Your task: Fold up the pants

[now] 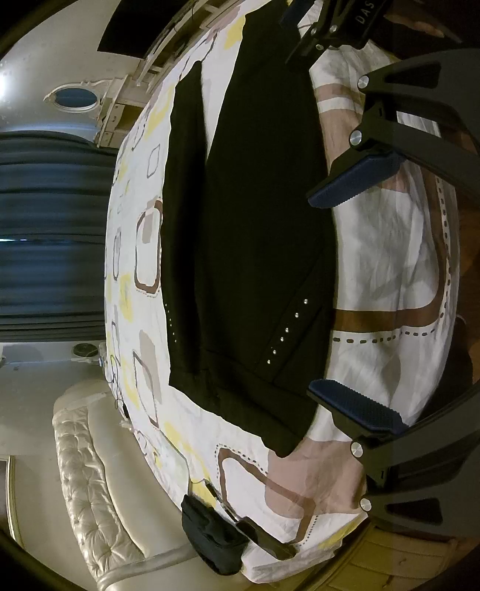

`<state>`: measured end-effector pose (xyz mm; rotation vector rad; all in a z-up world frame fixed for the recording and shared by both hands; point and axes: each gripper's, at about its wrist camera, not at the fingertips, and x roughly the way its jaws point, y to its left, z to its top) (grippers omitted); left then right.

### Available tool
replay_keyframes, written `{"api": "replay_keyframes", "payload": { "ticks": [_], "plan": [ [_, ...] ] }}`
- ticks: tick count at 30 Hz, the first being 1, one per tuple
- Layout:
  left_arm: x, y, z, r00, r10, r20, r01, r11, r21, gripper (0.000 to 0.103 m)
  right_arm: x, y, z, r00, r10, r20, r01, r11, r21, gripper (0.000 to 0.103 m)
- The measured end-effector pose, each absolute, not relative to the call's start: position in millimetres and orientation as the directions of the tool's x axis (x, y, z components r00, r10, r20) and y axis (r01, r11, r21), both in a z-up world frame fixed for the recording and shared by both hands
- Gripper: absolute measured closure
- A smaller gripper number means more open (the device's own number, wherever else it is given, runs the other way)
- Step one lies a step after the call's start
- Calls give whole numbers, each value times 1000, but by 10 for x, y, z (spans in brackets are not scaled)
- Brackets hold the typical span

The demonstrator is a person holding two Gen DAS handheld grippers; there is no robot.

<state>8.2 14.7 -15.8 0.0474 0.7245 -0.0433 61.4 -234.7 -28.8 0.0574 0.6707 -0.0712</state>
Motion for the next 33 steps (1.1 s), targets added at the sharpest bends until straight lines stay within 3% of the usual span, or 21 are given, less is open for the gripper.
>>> {"api": "replay_keyframes", "payload": {
  "ticks": [33],
  "plan": [
    [76,104,-226,733,-39,-679,75,997,23,10,605,-2402,-300,776,-43,-629,84,996,36,2]
  ]
}}
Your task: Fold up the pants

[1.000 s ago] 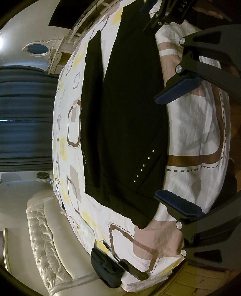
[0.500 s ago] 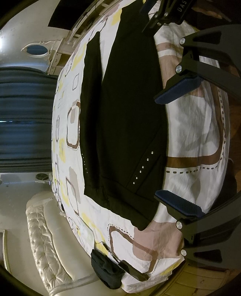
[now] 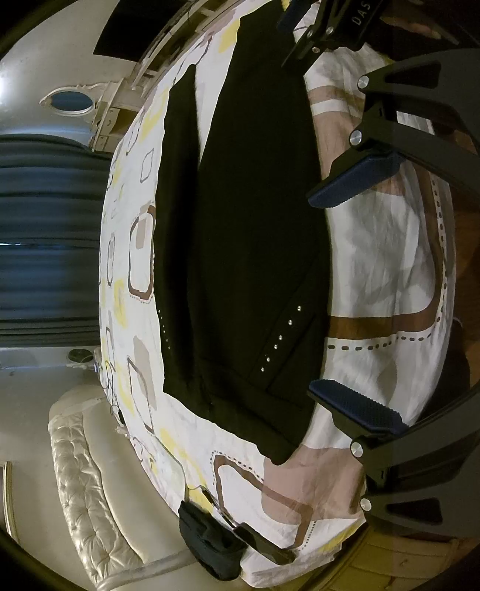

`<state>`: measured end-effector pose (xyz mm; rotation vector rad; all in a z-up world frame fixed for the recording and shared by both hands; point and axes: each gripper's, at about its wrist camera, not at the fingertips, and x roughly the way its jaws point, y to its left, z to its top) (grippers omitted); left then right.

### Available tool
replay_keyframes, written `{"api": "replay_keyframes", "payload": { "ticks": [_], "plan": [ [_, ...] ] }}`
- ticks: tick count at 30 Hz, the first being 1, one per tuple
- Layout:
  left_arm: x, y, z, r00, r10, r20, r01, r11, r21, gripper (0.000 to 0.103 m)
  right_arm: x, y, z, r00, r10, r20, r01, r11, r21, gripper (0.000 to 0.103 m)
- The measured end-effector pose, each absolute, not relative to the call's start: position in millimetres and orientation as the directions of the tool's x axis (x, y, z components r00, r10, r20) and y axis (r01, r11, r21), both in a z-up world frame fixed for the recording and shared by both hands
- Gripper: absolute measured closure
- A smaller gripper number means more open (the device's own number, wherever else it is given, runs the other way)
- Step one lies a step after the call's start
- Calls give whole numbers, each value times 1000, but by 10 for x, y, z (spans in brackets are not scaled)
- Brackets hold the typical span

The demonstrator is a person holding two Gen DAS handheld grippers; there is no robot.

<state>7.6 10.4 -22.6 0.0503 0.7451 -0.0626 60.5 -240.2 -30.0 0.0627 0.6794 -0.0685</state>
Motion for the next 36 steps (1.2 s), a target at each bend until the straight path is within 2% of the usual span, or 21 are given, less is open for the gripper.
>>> {"api": "replay_keyframes", "payload": {
  "ticks": [23,29,33,36],
  "plan": [
    [168,81,-209,718,-60,-693,109,994,27,10,624,-2331,-371,775,-35,-631,71,997,32,2],
    [534,179,-83,719,-96,-689,170,985,40,10,877,-2325,-288,779,-15,-627,41,999,27,2],
    [957,402,-32,662,-230,-714,270,961,-60,10,1105,-2350,-205,780,-5,-626,35,999,36,2],
    [1295,581,-43,642,-230,-731,299,954,-37,10,1275,-2365,-140,779,6,-628,21,999,36,2]
  ]
}}
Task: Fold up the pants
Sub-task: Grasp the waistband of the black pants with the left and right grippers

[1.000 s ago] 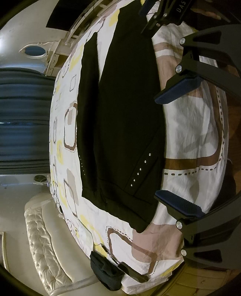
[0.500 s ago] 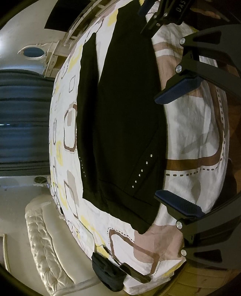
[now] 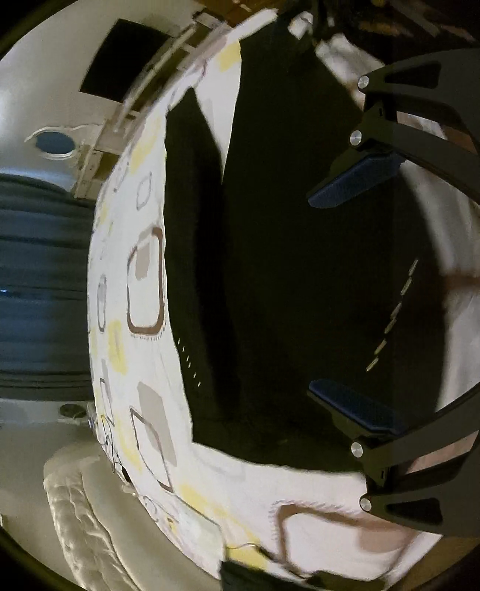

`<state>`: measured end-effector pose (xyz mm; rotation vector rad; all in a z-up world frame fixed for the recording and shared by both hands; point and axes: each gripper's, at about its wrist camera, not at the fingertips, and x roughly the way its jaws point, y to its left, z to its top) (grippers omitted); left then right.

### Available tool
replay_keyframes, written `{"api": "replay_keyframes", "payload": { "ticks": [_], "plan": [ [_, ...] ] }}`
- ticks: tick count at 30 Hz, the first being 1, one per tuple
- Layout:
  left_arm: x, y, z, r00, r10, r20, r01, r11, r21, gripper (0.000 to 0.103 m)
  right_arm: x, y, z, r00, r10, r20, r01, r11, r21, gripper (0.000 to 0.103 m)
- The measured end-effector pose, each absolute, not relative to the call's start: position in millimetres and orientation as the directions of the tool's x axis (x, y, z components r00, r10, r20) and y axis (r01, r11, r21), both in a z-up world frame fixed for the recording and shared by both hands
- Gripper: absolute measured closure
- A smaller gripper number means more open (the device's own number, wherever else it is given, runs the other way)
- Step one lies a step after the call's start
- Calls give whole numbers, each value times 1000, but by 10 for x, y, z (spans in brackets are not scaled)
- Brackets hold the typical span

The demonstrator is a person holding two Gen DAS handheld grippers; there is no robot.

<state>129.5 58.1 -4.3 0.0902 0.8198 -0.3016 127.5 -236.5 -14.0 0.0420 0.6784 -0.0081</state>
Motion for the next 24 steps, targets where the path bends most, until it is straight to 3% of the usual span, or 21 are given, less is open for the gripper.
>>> {"api": "replay_keyframes", "payload": {
  "ticks": [7,12,24],
  "plan": [
    [2236,1263,-119,666,-117,-737,190,982,15,10,1746,-2283,-103,763,30,-645,-22,1000,21,2],
    [2944,1705,-298,640,-112,-760,141,990,-28,10,1998,-2144,-185,739,63,-671,-53,998,35,2],
    [3781,2134,-639,539,-472,-697,288,881,-375,10,2266,-1933,-436,679,98,-728,-99,994,41,2]
  ]
}}
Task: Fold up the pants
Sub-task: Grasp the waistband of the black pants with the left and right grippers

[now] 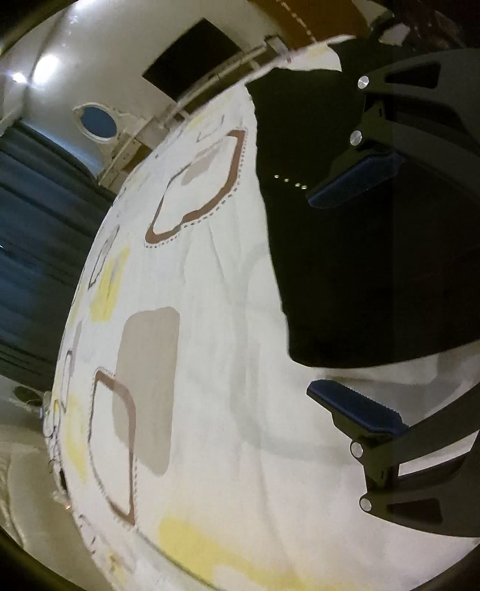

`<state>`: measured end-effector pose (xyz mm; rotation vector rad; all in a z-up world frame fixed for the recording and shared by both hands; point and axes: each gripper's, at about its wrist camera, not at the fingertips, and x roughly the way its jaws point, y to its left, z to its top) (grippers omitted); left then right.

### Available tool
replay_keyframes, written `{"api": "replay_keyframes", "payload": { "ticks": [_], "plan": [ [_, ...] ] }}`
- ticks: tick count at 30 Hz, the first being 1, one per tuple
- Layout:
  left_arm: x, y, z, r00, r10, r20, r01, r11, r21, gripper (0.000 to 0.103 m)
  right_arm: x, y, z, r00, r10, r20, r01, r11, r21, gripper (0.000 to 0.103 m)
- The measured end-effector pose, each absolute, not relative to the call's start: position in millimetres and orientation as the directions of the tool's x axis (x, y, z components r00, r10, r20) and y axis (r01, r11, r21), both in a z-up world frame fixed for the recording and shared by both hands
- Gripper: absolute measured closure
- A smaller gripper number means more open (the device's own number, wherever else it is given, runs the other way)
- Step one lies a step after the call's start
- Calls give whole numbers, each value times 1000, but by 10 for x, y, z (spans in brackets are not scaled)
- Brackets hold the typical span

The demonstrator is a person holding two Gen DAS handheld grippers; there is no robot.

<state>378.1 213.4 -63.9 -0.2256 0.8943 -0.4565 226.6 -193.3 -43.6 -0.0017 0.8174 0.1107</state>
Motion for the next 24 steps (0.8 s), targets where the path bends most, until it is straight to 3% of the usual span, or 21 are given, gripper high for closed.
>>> {"api": "replay_keyframes", "payload": {
  "ticks": [7,10,16,18,19,20,22,24],
  "plan": [
    [3877,1997,-797,491,-469,-734,368,875,-314,10,2374,-1974,-534,651,120,-749,-98,992,74,2],
    [3880,2041,-817,482,-506,-715,378,857,-351,5,2421,-1997,-509,650,138,-747,-118,990,80,2],
    [3962,2125,-785,473,-547,-691,357,836,-417,6,2686,-2096,-373,651,194,-734,-203,976,77,2],
    [3953,2064,-793,481,-512,-711,373,854,-362,20,2824,-2159,-322,651,188,-735,-215,975,58,2],
    [3945,2040,-790,494,-464,-735,376,876,-301,52,2892,-2193,-296,654,179,-735,-217,975,44,2],
    [3952,2045,-790,505,-426,-751,367,893,-260,66,2979,-2247,-260,658,172,-733,-222,975,30,2],
    [3981,2143,-786,485,-476,-733,376,871,-317,81,3107,-2313,-232,662,159,-733,-222,975,11,2],
    [3995,2199,-795,464,-511,-724,381,852,-358,85,3274,-2396,-215,658,157,-737,-234,972,-2,2]
  ]
}}
